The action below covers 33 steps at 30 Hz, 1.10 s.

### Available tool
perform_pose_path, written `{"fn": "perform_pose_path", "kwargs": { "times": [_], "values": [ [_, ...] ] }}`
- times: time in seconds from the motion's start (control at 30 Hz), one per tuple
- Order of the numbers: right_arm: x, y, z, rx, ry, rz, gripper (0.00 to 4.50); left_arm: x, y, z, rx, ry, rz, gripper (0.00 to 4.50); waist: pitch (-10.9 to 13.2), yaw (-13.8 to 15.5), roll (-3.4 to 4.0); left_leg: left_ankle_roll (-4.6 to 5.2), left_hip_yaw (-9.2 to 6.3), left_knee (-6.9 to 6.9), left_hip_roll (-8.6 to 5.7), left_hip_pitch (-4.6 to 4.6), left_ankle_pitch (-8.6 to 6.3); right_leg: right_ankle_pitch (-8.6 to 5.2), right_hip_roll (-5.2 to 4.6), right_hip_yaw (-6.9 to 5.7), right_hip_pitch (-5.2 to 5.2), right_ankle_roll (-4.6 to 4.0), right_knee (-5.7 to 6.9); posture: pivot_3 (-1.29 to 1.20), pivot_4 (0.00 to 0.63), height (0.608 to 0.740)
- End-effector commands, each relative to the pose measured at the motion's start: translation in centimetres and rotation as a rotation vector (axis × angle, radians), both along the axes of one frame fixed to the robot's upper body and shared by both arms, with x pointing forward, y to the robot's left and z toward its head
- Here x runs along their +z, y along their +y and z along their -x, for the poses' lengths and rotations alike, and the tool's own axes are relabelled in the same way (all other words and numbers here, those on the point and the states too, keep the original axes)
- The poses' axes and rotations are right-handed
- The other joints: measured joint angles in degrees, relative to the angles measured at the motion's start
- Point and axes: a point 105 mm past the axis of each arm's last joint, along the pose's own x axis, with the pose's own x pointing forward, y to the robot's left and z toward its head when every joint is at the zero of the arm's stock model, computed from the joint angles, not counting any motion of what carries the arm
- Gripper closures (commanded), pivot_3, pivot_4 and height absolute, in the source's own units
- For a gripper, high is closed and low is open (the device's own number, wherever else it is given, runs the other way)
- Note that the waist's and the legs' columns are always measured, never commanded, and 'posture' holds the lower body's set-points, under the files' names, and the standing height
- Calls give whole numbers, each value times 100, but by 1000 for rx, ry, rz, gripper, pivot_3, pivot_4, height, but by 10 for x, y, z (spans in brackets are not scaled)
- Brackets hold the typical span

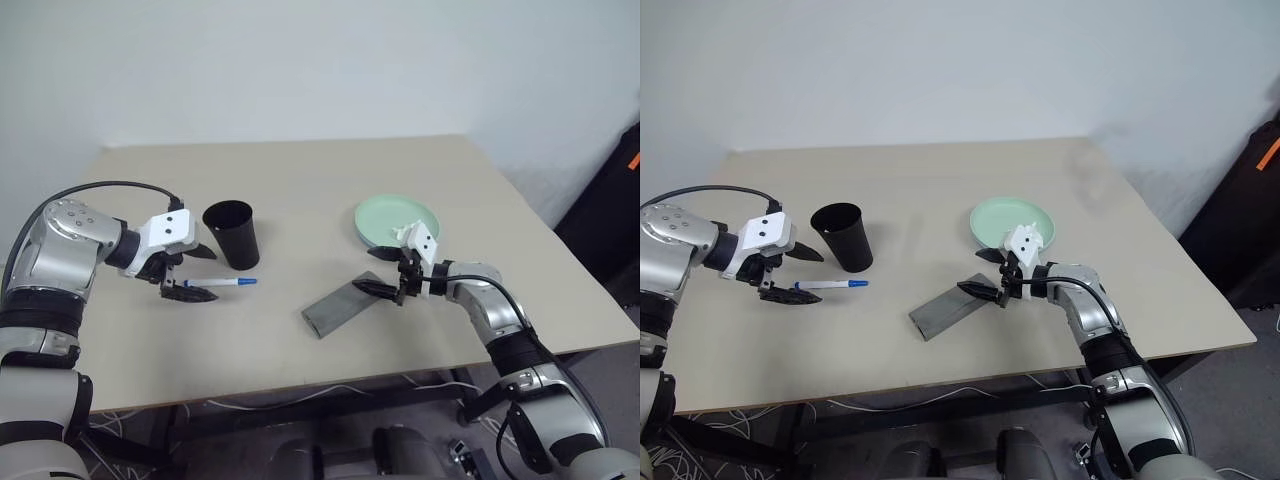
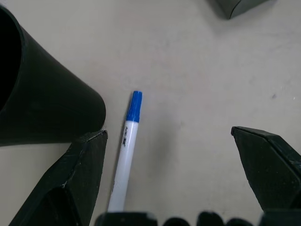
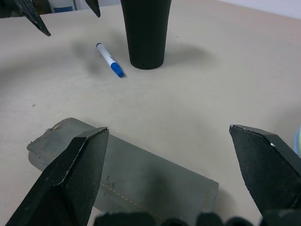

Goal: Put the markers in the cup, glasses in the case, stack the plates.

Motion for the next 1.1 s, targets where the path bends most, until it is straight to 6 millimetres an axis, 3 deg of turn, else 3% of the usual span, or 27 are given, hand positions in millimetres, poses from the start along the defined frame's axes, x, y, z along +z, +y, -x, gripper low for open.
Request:
{"fn": "perform_pose_path", "kwargs": {
  "times": [0.03,0.3,0.63,1.1],
  "values": [
    [20,3,-4,8,-70,-23,40,8,6,-5,0,-38,-49,21,0,1,0,0,0,1,1,0,0,0,0,0,0,0,0,0,0,720],
    [20,3,-5,9,-70,-21,40,-6,23,-16,36,-56,-201,21,0,1,-1,0,0,5,-1,-3,0,1,-1,-1,1,1,1,0,0,720],
    [20,1,-4,1,-69,-19,40,-12,16,-38,45,-143,-222,21,-2,-1,-3,2,6,11,-1,-6,0,8,-2,-2,0,12,3,0,0,720],
    [20,1,-5,3,-72,-14,40,-28,16,-44,89,-115,-245,21,-2,1,-4,2,9,15,-2,-6,0,8,-3,-3,2,13,7,0,0,720]
  ]
}}
